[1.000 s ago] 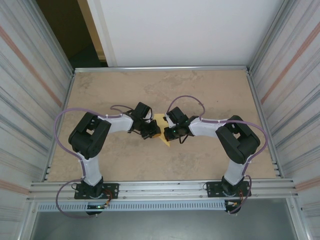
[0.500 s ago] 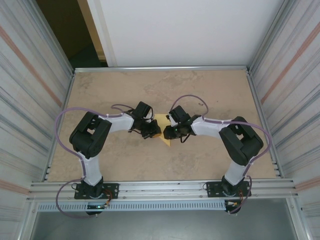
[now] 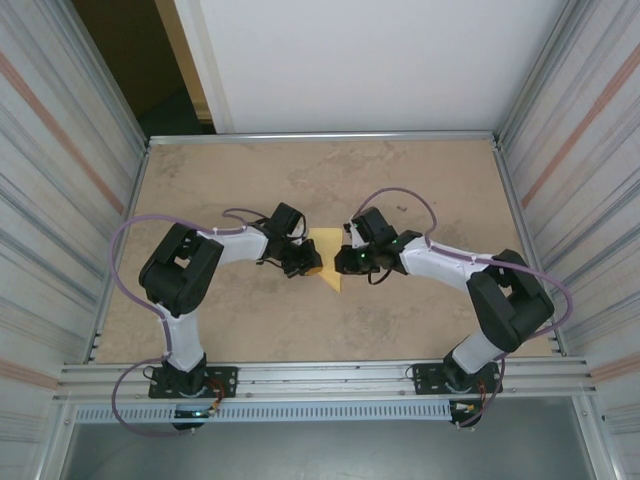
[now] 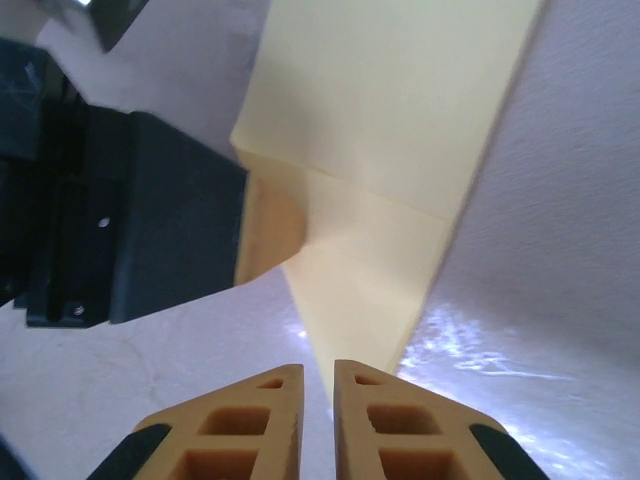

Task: Fold a paper plane with a square sheet of paper (pick it up from the middle)
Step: Third fold the triangle at the center of the table.

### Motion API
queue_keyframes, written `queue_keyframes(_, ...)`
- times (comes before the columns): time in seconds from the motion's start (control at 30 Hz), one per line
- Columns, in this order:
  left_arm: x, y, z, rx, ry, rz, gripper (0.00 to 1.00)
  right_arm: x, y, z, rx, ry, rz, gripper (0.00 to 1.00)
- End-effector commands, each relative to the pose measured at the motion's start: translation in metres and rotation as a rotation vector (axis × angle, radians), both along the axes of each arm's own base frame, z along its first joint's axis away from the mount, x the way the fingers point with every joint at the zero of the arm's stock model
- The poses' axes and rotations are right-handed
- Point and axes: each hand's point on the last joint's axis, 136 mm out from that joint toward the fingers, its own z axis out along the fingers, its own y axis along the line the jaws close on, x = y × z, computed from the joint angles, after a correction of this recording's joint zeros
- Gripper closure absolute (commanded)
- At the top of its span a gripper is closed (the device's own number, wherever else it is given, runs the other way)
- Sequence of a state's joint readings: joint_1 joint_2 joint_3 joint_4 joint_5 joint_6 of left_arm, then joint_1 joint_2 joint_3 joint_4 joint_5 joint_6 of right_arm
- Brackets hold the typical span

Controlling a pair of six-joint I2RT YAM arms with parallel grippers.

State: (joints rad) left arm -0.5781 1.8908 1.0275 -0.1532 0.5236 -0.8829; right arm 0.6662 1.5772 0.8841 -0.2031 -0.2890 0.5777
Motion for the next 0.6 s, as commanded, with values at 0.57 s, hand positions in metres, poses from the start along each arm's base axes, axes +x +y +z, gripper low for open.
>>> queue_keyframes(0.57, -0.010, 0.014, -0.024, 0.090, 0.047, 0.000, 0.90, -0.009, 0.039, -0.036, 0.046, 0.144, 0.058, 0.95)
